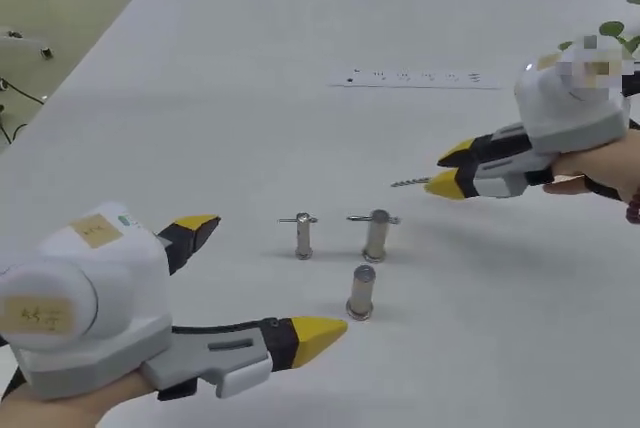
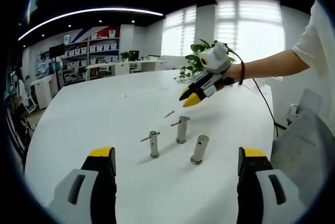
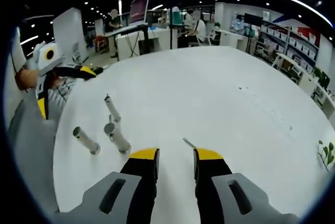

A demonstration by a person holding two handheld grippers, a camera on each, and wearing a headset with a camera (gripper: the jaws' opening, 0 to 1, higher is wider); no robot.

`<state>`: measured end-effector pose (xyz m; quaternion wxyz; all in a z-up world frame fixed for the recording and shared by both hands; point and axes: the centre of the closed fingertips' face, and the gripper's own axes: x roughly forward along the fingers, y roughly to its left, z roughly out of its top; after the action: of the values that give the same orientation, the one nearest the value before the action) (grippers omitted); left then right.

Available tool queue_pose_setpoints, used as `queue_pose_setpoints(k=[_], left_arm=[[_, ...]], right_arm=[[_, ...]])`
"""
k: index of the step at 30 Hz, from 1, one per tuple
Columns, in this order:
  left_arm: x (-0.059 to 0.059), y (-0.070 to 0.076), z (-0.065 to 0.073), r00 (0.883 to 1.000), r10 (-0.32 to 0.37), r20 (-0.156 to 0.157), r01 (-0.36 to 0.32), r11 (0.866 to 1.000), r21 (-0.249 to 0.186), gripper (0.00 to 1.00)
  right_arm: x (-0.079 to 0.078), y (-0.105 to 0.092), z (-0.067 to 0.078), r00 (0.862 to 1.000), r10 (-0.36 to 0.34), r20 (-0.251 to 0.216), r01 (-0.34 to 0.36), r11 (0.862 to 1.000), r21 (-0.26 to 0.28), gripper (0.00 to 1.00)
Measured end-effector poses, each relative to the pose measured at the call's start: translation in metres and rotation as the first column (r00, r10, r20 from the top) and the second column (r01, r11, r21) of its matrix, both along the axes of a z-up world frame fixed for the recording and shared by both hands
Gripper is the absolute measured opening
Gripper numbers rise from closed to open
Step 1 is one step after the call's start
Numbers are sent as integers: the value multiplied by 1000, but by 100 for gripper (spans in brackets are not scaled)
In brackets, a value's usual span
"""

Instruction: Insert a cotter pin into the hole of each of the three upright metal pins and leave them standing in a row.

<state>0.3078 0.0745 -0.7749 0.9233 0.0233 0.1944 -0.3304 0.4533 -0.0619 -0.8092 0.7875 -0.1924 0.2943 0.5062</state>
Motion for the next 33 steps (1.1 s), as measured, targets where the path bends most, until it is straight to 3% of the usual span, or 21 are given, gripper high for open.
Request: queue_pose_setpoints(k=[16, 22, 33], left_arm=[[2, -1, -2, 1000, 6, 8, -6, 1000, 0, 95], [4, 1, -3, 1000, 16, 4, -16, 1000, 2, 95], [4, -2, -6, 1000, 10, -2, -10, 1000, 5, 95]], right_arm=[[35, -2, -35, 999, 47, -7, -48, 989, -140, 22], [38, 0, -45, 994, 113, 2, -110, 969, -220, 21], [51, -2, -54, 986, 167, -24, -166, 945, -282, 17]])
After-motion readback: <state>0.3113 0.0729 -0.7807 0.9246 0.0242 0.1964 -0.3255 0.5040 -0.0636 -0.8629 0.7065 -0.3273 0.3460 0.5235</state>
